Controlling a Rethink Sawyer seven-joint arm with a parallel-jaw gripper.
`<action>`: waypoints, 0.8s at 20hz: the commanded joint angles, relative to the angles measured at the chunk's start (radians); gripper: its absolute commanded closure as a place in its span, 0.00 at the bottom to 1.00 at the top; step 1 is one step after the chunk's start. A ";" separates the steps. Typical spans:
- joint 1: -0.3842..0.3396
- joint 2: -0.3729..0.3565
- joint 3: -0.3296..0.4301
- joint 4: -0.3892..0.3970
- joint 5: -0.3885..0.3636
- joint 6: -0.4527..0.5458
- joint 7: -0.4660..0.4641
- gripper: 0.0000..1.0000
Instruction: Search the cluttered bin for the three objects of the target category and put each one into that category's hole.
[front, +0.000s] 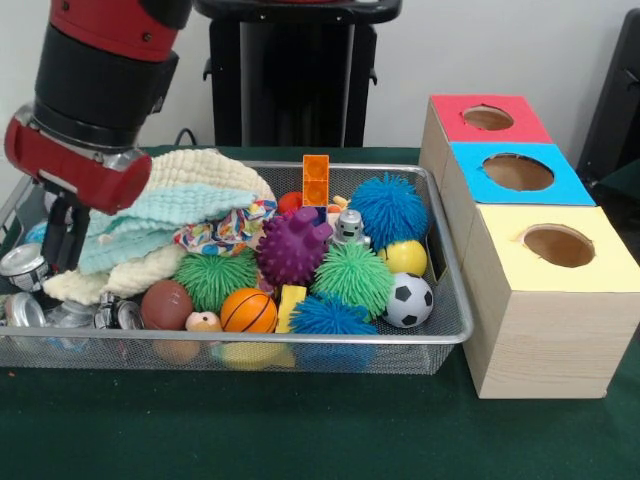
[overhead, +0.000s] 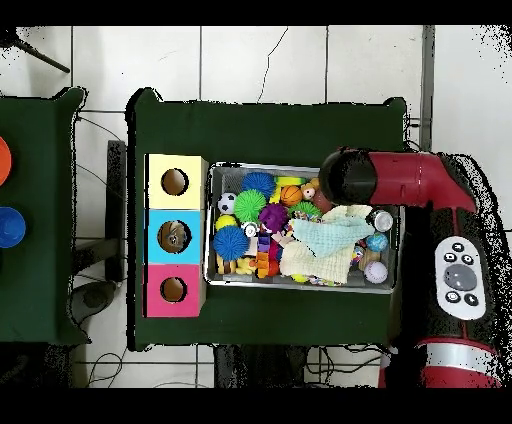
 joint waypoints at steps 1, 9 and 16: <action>-0.064 0.009 0.079 0.122 0.066 0.071 -0.077 1.00; -0.099 0.082 0.119 0.088 0.132 0.084 -0.104 1.00; -0.143 0.093 0.174 0.158 0.193 0.070 -0.098 1.00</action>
